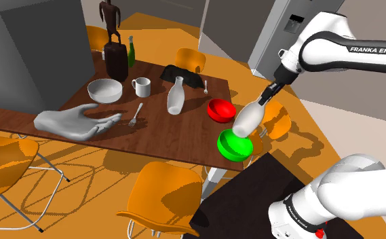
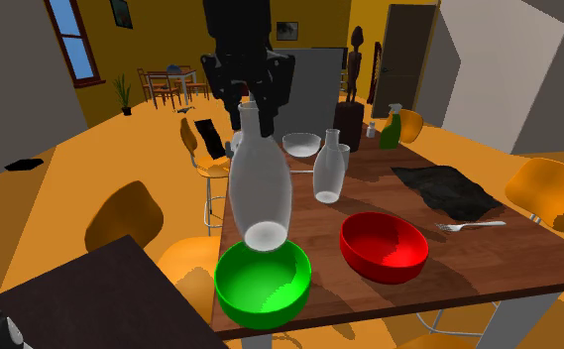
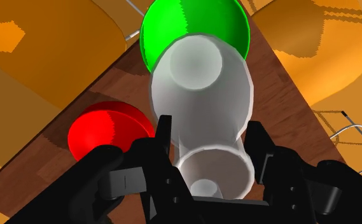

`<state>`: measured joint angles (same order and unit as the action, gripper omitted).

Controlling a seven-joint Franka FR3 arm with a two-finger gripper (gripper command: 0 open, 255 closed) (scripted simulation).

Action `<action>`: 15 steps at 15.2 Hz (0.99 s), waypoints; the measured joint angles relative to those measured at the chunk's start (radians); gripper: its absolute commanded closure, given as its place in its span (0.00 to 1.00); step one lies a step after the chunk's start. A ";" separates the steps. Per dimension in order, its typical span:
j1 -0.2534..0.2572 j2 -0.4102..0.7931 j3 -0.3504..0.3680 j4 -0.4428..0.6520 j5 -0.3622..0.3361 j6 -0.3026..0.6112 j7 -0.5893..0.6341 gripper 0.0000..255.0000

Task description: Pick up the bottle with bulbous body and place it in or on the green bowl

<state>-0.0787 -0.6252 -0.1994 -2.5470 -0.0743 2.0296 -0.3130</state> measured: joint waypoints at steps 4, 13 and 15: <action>-0.001 0.010 -0.005 -0.045 -0.003 0.056 -0.001 1.00; -0.001 0.058 -0.017 -0.139 -0.006 0.196 -0.005 1.00; -0.001 0.068 -0.021 -0.148 -0.007 0.216 -0.009 1.00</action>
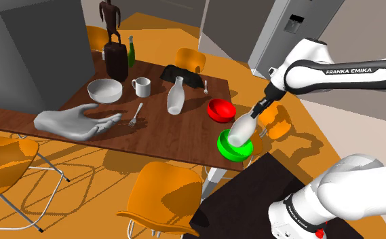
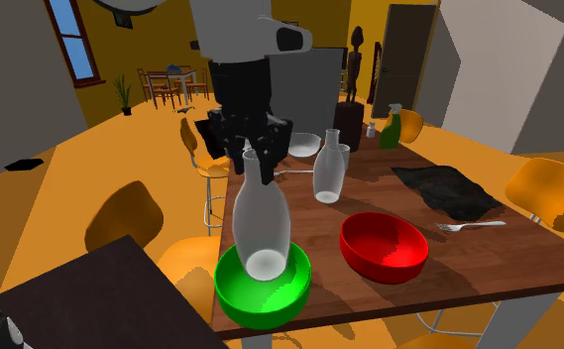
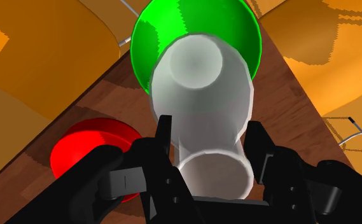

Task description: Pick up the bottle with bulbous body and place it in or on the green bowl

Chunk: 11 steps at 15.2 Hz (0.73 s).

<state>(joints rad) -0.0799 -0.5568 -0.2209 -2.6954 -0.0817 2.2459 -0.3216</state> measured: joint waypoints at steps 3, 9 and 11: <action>0.000 0.003 0.000 -0.003 0.000 0.006 0.000 1.00; 0.001 0.003 0.000 -0.003 0.000 0.007 0.000 0.00; 0.001 0.003 0.000 -0.003 0.000 0.007 0.000 0.00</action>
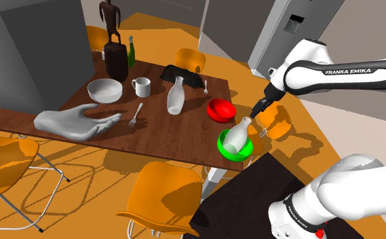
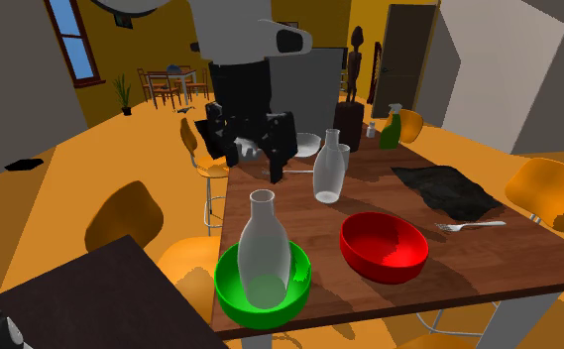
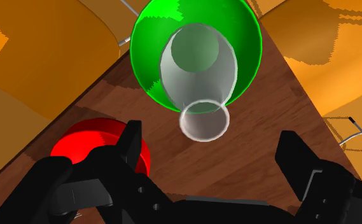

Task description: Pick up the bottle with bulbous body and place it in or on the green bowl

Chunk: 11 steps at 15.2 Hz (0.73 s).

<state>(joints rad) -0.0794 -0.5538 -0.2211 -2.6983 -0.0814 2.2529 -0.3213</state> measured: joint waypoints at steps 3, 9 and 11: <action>-0.004 -0.029 0.003 0.020 -0.002 -0.047 -0.001 0.00; -0.005 -0.073 0.014 0.078 0.000 -0.151 0.004 0.00; -0.005 -0.073 0.014 0.080 0.000 -0.153 0.004 0.00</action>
<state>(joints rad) -0.0847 -0.6272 -0.2070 -2.6186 -0.0811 2.1002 -0.3172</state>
